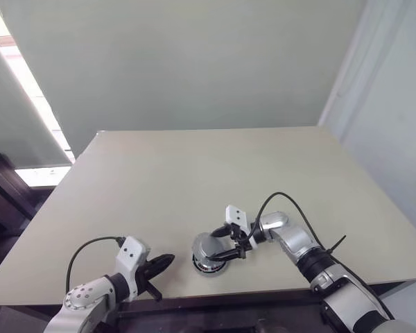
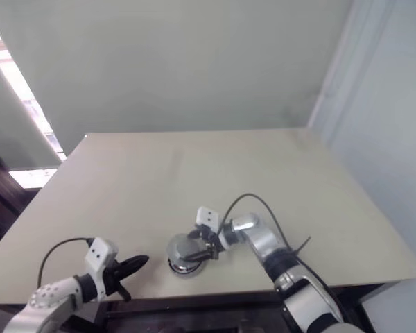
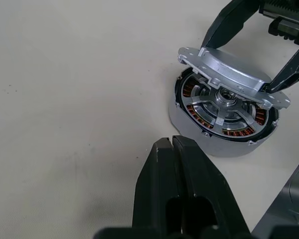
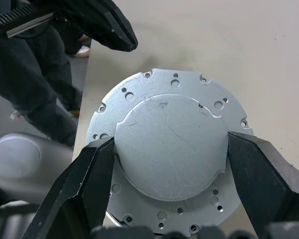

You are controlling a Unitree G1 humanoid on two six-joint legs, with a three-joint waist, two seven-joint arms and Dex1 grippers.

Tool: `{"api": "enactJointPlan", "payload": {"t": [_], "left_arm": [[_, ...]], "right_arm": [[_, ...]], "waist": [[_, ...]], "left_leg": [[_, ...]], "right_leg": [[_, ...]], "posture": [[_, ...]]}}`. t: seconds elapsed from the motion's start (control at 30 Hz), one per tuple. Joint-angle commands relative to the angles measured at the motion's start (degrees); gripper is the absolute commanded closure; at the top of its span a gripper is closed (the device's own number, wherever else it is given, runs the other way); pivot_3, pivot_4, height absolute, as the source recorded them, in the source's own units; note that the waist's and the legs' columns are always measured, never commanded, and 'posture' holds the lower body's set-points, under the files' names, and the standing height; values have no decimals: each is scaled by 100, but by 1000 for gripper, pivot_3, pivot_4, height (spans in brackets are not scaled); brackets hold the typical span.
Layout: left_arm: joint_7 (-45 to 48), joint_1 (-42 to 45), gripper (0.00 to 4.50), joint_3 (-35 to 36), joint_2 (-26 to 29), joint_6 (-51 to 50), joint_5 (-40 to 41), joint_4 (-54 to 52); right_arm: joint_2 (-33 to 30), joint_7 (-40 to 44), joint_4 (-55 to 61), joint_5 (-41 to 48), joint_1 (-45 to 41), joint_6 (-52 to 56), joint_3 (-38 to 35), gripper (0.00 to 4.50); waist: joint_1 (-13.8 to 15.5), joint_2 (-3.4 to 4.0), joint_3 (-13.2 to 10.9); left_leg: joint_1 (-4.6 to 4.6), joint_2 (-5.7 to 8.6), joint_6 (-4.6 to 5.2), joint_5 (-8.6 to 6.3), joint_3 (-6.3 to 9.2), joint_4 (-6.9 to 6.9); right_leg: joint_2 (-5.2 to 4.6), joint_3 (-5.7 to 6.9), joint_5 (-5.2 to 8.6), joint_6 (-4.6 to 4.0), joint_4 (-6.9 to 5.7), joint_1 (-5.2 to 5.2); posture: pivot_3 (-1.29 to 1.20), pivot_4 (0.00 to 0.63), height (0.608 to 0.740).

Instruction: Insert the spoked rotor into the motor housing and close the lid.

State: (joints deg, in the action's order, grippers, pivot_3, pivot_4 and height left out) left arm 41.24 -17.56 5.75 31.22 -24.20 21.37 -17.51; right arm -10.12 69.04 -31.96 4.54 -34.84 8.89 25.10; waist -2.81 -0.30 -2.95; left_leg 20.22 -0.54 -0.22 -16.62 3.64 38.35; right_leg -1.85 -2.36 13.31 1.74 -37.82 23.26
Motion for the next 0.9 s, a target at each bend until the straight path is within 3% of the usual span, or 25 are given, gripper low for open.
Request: {"api": "enactJointPlan", "payload": {"t": [0.03, 0.57, 0.77, 0.9], "left_arm": [[19, 44, 4500, 114, 91, 0, 78, -246], [80, 147, 4500, -87, 205, 24, -20, -139], [69, 162, 4500, -86, 184, 37, -17, -118], [70, 168, 4500, -88, 176, 47, -20, -105]], "right_arm": [[-117, -35, 372, -200, -33, 164, 97, 1211], [-146, -864, 874, -1420, 76, 1329, 1090, 1211], [-293, -632, 1003, -1506, 96, 1250, 1373, 1211], [-408, -474, 1096, -1527, 81, 1201, 1455, 1211]], "waist": [[0, 0, 0], [-1, 7, 9], [-1, 20, 8], [3, 25, 15]], "left_leg": [[0, 0, 0, 0, 0, 0], [-16, 0, 0, 0, 0, -1], [-107, -2, 0, -1, 0, -9], [-117, -2, -1, -2, -1, -10]], "right_leg": [[0, 0, 0, 0, 0, 0], [0, 0, 1, 0, 1, -12], [0, 1, 13, -14, 7, -87], [-2, 0, 14, -12, 10, -95]], "posture": [[0, 0, 740], [0, 0, 740], [0, 0, 740], [0, 0, 740]]}}
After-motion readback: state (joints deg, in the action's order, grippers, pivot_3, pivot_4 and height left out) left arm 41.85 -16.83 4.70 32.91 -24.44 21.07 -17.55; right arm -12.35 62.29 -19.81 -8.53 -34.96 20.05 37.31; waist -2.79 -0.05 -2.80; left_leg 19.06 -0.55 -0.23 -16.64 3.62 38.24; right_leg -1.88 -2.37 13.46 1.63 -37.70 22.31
